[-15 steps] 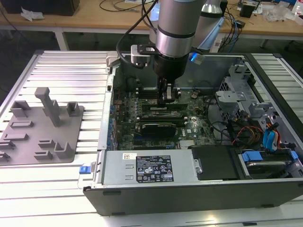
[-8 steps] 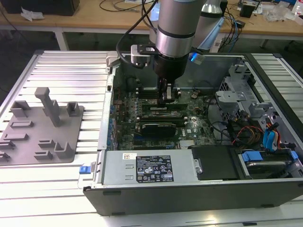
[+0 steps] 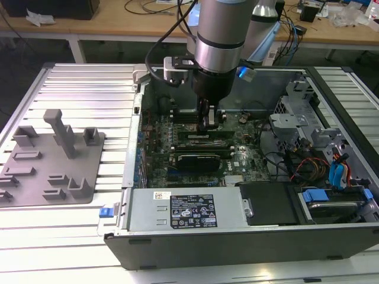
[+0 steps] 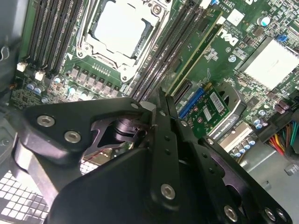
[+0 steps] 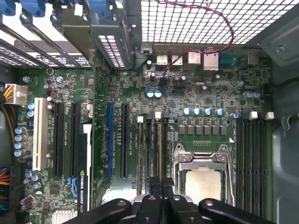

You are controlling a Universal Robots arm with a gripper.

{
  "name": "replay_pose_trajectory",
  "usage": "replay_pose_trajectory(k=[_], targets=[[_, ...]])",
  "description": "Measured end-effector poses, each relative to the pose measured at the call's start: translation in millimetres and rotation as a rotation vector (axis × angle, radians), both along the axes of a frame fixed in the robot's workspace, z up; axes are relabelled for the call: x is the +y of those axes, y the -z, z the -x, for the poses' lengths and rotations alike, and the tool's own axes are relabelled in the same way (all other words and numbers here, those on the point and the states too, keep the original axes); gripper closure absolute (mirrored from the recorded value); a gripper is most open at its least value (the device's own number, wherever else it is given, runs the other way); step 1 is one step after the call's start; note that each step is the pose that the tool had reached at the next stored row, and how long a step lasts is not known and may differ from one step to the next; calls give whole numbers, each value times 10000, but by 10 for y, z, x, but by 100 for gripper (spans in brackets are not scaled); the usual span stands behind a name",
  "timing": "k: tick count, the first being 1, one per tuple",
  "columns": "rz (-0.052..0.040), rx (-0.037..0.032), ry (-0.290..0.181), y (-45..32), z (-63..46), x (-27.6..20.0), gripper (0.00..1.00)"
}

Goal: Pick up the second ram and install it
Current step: 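Insert the second ram into the second slot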

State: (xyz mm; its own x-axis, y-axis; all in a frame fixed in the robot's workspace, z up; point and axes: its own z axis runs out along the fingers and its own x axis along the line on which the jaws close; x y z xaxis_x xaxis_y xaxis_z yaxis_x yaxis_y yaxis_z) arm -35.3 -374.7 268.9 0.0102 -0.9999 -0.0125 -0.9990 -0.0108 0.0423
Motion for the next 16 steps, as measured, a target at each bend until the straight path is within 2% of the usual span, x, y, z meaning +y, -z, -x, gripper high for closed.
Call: replay_pose_trajectory(k=[3,10,16], targets=[[2,1,0,38,0,-18,91],[-8,1,-1,193,0,-21,91],[-6,1,-1,219,0,-22,91]])
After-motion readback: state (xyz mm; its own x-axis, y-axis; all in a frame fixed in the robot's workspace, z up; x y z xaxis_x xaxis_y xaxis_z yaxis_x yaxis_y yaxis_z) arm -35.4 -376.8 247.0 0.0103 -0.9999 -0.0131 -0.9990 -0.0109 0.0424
